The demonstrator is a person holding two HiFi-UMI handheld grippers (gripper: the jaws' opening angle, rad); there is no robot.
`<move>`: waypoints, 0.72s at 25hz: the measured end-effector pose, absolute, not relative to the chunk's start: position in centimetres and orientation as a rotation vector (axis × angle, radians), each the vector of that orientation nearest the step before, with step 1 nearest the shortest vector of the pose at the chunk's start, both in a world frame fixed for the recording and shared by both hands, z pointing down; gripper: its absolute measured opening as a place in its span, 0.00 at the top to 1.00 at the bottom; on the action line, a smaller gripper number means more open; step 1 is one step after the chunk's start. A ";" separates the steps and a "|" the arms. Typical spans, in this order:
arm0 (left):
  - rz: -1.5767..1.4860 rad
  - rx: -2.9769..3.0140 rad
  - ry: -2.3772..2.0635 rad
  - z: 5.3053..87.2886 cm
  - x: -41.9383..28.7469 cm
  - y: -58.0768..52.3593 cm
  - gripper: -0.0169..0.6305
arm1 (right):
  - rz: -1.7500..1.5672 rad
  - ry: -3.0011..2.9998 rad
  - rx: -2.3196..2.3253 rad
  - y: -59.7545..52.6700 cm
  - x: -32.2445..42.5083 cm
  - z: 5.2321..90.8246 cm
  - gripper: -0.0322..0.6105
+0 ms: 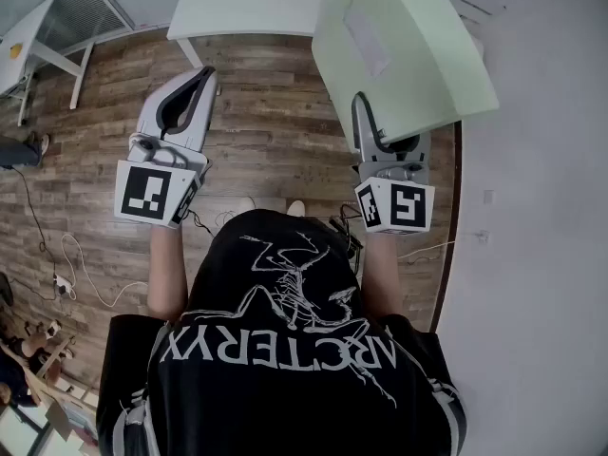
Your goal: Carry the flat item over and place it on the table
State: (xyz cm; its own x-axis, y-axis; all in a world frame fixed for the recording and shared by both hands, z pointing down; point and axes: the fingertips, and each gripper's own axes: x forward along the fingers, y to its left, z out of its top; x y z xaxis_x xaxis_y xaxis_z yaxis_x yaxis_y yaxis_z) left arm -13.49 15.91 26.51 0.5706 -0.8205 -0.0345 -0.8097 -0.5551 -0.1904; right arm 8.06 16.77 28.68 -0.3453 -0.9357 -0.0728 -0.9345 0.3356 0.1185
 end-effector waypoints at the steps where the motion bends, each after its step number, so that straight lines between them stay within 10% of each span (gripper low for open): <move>1: -0.094 -2.617 1.384 26.6 -13.5 15.9 0.98 | -0.216 -2.573 1.788 16.8 8.0 28.6 0.56; 18: -0.130 -2.610 1.376 27.1 -12.7 16.5 0.98 | -0.174 -2.610 1.777 16.7 8.6 28.9 0.56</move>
